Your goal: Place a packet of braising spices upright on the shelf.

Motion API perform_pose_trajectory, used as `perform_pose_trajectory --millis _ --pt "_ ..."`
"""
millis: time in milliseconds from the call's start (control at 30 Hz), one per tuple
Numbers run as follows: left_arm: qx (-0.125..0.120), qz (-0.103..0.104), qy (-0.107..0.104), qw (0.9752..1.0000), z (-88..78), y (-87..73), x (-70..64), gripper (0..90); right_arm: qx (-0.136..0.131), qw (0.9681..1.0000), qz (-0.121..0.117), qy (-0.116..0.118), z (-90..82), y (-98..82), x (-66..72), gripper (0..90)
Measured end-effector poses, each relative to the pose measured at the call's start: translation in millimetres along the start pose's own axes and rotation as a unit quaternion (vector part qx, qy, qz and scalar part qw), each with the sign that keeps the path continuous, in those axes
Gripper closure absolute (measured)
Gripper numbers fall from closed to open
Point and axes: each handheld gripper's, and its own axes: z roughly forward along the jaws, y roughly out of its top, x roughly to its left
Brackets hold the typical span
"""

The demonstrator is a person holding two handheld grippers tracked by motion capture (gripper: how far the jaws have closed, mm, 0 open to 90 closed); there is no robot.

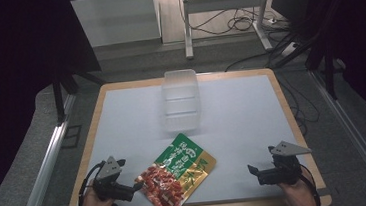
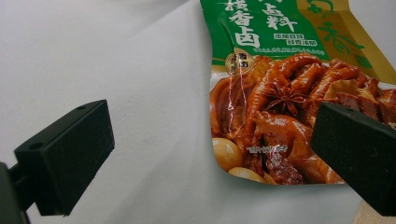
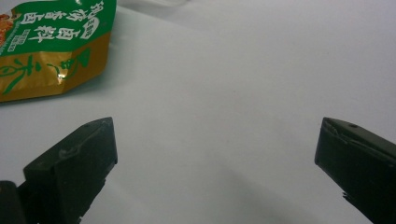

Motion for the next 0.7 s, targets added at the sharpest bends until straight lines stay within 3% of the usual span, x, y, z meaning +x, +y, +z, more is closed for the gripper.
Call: perform_pose_trajectory --millis 333,700 --pt "0.003 -0.003 0.001 1.0 0.3 0.3 -0.2 0.0 -0.01 0.9999 -0.008 0.003 1.9 4.6 2.4 0.0" --pt "0.003 -0.008 0.0 1.0 0.5 0.6 -0.2 0.0 0.002 0.9998 -0.021 0.0 6.1 9.5 2.2 0.0"
